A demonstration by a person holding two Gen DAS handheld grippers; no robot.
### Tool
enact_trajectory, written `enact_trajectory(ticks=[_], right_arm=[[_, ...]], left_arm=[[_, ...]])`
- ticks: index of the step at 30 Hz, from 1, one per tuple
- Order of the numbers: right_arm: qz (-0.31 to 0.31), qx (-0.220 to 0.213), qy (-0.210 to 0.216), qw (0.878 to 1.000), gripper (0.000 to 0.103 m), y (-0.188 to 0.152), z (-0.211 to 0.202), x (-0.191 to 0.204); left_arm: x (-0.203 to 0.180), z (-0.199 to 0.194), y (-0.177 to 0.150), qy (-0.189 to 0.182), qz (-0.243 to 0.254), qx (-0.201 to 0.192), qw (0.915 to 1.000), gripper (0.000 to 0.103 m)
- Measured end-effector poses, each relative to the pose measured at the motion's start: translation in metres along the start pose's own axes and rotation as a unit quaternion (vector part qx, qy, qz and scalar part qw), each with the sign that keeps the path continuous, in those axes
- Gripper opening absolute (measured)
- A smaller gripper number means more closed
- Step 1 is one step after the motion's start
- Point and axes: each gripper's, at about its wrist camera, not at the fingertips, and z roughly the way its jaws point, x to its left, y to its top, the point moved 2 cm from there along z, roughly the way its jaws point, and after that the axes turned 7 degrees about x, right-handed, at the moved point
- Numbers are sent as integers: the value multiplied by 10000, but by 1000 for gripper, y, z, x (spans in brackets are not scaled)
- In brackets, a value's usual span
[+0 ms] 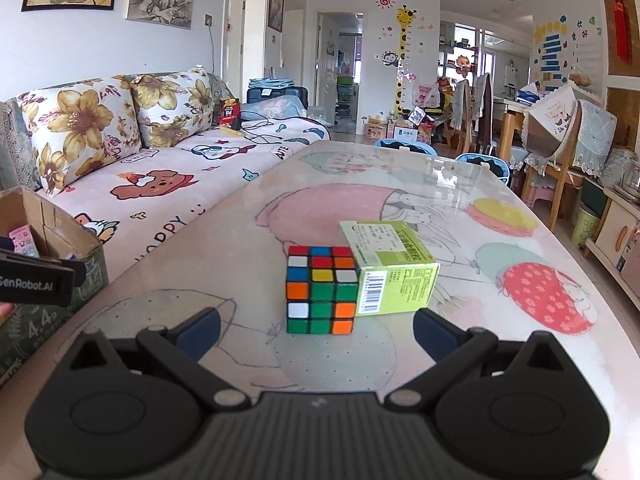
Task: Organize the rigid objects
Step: 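Move both empty grippers back toward the Rubik's cube and green medicine box, then grasp the green medicine box with the right gripper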
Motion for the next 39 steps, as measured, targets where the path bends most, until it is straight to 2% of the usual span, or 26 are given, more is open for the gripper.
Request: enact_trajectory(ticks=[8,11,16,21,24,29,31,32,35,39], right_arm=[[329,46,-302,9990,102,4,15,-38],[467,70,-209,9987,102,6,21,-47],[746,135,553,9956,100,12,31,-47],[912,294,1364,9860,89,19,41,-41],[822,390,1626,9825,88,20,46,-32],[848,536,2362,9665,86,24,48,-19],[761,425,2545,9631,86,28,43,-14],[715,288,2440,9667,86,30,40,-15],[651,-127,1745,9824,86,36,33,-26],[770,-384,846,9927,87,38,34,-49]], left_arm=[[-12,1,-4,-234,260,-10,9994,103],[-16,0,-5,-284,371,-19,9989,103],[-19,2,-8,-362,579,-26,9977,103],[-20,6,-11,-410,711,59,9966,103],[-19,9,-10,-458,693,153,9964,103],[-19,11,-7,-559,569,319,9963,103],[-21,12,-6,-542,571,345,9963,103],[-21,13,-6,-535,581,343,9963,103],[-25,9,-8,-542,606,329,9961,103],[-30,9,-10,-590,664,322,9955,103]])
